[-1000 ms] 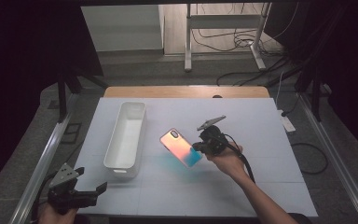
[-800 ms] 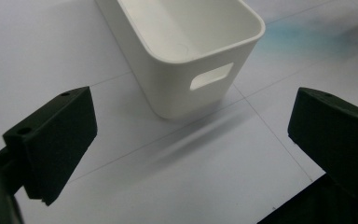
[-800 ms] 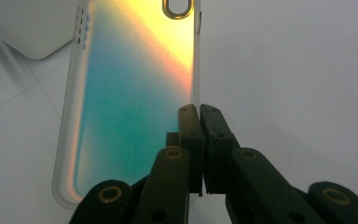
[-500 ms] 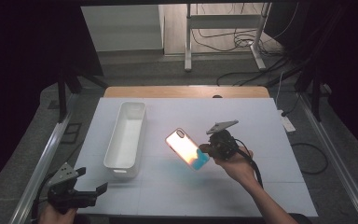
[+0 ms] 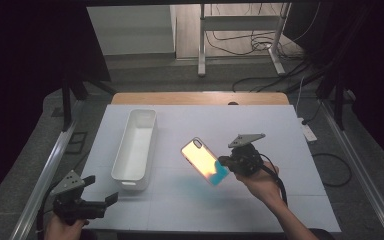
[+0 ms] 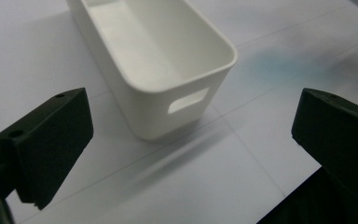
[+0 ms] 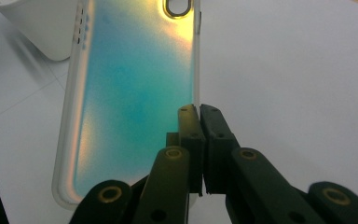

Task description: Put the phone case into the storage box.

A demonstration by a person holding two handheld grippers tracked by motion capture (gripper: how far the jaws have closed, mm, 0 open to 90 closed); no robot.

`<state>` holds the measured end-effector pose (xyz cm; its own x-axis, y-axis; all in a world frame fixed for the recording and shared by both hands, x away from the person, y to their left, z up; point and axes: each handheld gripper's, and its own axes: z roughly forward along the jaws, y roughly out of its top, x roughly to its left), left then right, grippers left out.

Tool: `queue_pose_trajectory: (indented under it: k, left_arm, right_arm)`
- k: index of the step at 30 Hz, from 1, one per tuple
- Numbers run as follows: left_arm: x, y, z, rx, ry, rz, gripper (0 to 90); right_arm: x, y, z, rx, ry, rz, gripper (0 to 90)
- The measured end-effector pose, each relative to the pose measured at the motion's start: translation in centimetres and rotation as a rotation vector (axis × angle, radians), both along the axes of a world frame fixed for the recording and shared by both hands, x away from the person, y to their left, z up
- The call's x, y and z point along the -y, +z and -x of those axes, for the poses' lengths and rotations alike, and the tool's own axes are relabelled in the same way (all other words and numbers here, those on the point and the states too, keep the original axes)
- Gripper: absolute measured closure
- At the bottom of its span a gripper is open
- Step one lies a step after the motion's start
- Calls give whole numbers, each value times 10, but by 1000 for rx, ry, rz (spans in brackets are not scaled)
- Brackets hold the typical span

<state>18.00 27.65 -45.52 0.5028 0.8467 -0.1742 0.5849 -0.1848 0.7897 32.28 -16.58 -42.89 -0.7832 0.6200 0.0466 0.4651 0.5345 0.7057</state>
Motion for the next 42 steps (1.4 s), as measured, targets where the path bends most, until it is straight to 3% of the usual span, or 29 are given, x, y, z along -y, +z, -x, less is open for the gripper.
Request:
queue_pose_trajectory:
  k: [6,21,29,42]
  left_arm:
    - [11,7,-9,12,-35,17,0]
    - [38,15,-38,-25,-115,93,0]
    - [53,22,-55,-25,-158,133,0]
    - [82,29,-76,-44,-230,127,0]
  right_arm:
    - [5,3,4,12,-7,-11,885]
    - [5,7,7,42,-1,-22,885]
    - [5,9,7,49,-2,-24,884]
    - [2,10,9,60,3,-30,884]
